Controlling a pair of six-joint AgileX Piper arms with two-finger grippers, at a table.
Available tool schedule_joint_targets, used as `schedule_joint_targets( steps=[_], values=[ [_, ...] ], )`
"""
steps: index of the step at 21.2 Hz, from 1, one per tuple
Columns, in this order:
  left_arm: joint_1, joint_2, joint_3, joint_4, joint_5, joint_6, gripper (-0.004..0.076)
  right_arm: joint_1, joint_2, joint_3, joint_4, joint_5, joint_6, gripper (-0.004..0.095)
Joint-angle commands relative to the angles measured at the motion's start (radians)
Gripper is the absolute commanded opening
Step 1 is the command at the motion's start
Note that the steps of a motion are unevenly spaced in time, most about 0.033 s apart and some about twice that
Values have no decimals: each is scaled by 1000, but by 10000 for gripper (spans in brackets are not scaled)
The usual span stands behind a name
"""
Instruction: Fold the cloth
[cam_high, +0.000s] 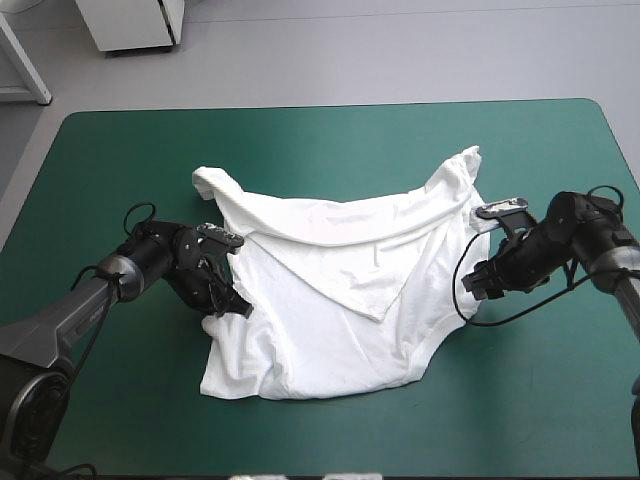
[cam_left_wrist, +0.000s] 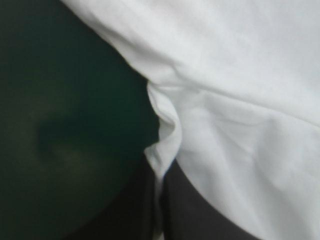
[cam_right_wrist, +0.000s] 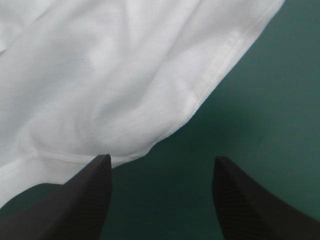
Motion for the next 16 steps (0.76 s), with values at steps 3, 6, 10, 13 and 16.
schedule_joint_targets(
  steps=[3,6,10,13,16],
  values=[
    [-7,0,-1,-45,-9,-3,-9,106,62,-30,-29,-44,25,553],
    [-7,0,-1,-47,-9,-3,-9,170,122,-30,-111,-76,104,553],
    [-7,0,-1,-47,-9,-3,-9,182,168,-30,-215,-100,160,552],
    [-7,-2,-3,-47,-9,-3,-9,182,185,-30,-246,-80,182,369],
    [-7,-2,-3,-44,-9,-3,-9,182,185,-30,-255,-78,182,190]
  ],
)
